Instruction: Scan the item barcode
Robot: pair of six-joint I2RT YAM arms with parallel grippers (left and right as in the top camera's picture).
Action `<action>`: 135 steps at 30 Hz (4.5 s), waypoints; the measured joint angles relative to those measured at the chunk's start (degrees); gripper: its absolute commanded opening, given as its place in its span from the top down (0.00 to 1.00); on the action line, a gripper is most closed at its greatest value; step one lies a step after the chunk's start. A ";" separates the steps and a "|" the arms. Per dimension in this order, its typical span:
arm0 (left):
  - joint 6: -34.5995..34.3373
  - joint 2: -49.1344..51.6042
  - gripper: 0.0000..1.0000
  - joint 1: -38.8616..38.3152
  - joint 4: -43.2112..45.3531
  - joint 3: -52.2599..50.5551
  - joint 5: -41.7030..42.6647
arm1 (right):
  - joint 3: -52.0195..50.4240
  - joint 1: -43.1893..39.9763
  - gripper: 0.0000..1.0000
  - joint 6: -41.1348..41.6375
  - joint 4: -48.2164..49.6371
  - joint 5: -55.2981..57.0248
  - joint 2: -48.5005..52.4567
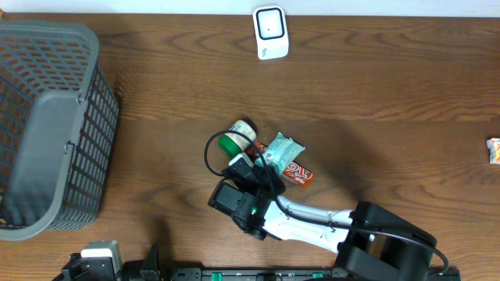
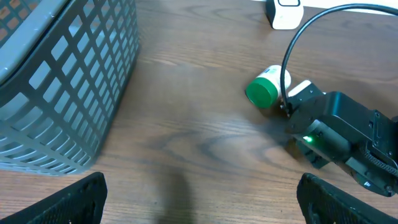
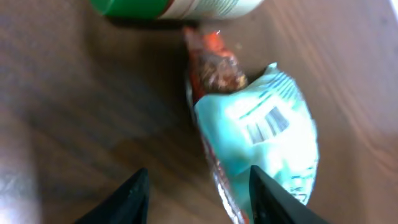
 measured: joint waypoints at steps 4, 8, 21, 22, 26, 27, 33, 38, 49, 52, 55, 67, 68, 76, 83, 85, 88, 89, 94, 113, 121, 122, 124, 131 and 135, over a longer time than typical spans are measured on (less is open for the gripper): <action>0.00 0.00 0.02 0.00 -0.02 0.00 0.00 | 1.38 -0.13 0.49 1.20 -5.86 -5.31 -2.71; 0.00 0.00 0.02 0.00 0.00 0.00 0.00 | 6.03 -0.85 0.69 1.62 -11.26 -11.30 -9.44; 0.00 0.00 0.02 0.00 -0.02 0.00 0.00 | 11.65 -18.51 0.99 1.33 -12.26 -14.71 -18.53; -0.02 0.00 0.02 0.00 0.00 0.00 0.00 | 11.63 -19.63 0.99 1.31 -12.07 -15.23 -17.29; -0.02 0.00 0.02 0.00 0.00 0.00 0.00 | 11.56 -22.23 0.99 1.31 -11.30 -19.08 -11.37; 0.00 0.00 0.02 0.00 0.00 0.00 0.00 | 11.52 -22.51 0.99 1.33 -11.43 -20.72 -9.42; -0.02 0.00 0.02 0.00 0.00 0.00 0.00 | 11.37 -21.92 0.99 0.15 -13.68 -31.01 -0.55; 0.00 0.02 0.02 0.00 0.00 0.00 0.00 | 11.56 -19.37 0.99 -2.60 -16.22 -39.45 -0.37; 0.00 0.00 0.02 0.00 0.00 0.00 0.00 | 11.54 -17.59 0.98 -3.48 -20.39 -45.18 -4.92; 0.00 0.00 0.02 0.00 0.00 0.00 0.00 | 11.80 -17.75 0.96 -3.48 -20.41 -44.35 -9.49; 0.00 0.00 0.02 0.00 0.00 0.00 0.00 | 12.46 -18.60 0.96 -3.48 -20.22 -42.36 -11.63; 0.00 0.00 0.02 0.00 0.00 0.00 0.00 | 10.93 -19.02 0.99 0.37 -21.88 -41.99 0.81; 0.00 0.00 0.02 0.00 -0.02 0.00 0.00 | 10.88 -18.97 0.99 0.98 -22.21 -42.38 1.11; -0.02 0.00 0.02 0.00 0.00 0.00 0.00 | 11.32 -18.97 0.99 2.03 -25.09 -46.58 -1.68; -0.02 0.00 0.02 0.00 0.00 0.00 0.00 | 14.19 -20.65 0.30 2.08 -23.39 -44.39 -12.07; -0.02 0.00 0.02 0.00 0.00 -0.02 0.00 | 14.27 -21.75 0.01 2.25 -23.76 -44.39 -12.37; -0.02 0.00 0.02 0.00 0.00 0.00 0.00 | 14.25 -25.44 0.01 2.10 -24.63 -45.79 -12.13; 0.00 0.00 0.02 0.00 0.00 0.00 0.00 | 14.25 -27.34 0.01 1.92 -24.57 -47.12 -12.11; -0.02 0.00 0.02 0.00 0.00 0.00 0.00 | 14.25 -37.68 0.01 -3.82 -23.39 -57.57 -12.09; 0.00 0.00 0.02 0.00 -0.02 0.00 0.00 | 14.25 -50.69 0.01 -15.63 -18.32 -76.32 0.52; 0.00 0.00 0.02 0.00 0.00 0.00 0.00 | 14.25 -50.53 0.01 -16.35 -17.79 -80.81 4.44; 0.00 0.00 0.02 0.00 0.00 0.00 0.00 | 14.25 -50.45 0.01 -16.57 -17.88 -80.98 4.48; 0.00 0.00 0.02 0.00 0.00 0.00 0.00 | 14.25 -49.96 0.01 -17.16 -17.79 -81.29 4.52; 0.00 0.00 0.02 0.00 0.00 0.00 0.00 | 14.25 -48.35 0.03 -18.62 -17.64 -82.09 4.68; 0.00 0.00 0.02 0.00 0.00 0.00 0.00 | 14.25 -47.41 0.05 -18.86 -17.20 -82.47 6.34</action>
